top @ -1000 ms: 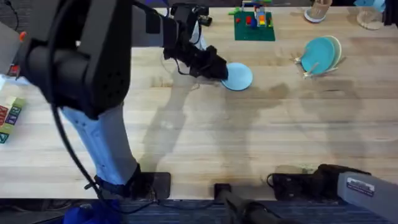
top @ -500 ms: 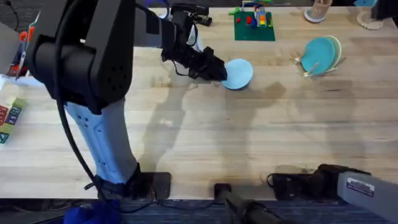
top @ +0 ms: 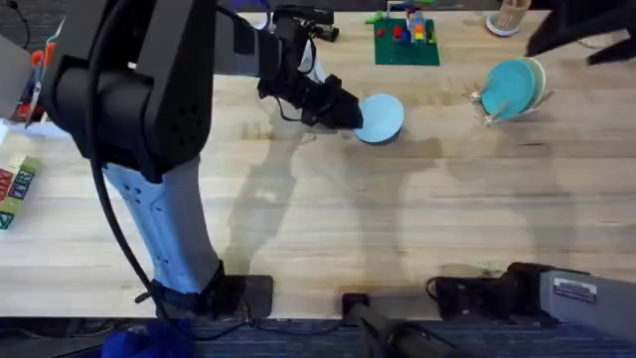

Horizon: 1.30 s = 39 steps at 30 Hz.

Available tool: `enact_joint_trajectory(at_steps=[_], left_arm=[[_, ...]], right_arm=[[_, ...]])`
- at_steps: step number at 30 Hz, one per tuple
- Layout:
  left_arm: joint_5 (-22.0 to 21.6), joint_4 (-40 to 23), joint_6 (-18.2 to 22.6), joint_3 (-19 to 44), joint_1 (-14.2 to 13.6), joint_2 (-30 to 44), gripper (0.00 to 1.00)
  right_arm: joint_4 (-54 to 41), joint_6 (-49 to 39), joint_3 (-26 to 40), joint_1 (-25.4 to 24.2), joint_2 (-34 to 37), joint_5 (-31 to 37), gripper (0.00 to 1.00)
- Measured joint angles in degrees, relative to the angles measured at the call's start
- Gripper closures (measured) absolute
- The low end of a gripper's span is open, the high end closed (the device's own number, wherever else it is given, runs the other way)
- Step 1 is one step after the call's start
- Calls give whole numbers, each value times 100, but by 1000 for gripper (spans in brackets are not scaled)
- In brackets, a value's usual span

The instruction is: Pick up the plates from the table one by one and place each into a slot on the dish rack.

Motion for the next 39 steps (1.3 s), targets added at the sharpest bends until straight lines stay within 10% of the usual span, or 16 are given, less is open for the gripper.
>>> enact_joint_trajectory(at_steps=[39], left_arm=[[0, 2, 0, 0, 0, 0, 960]], right_arm=[[1008, 5, 0, 1194, 3506, -1007, 7]])
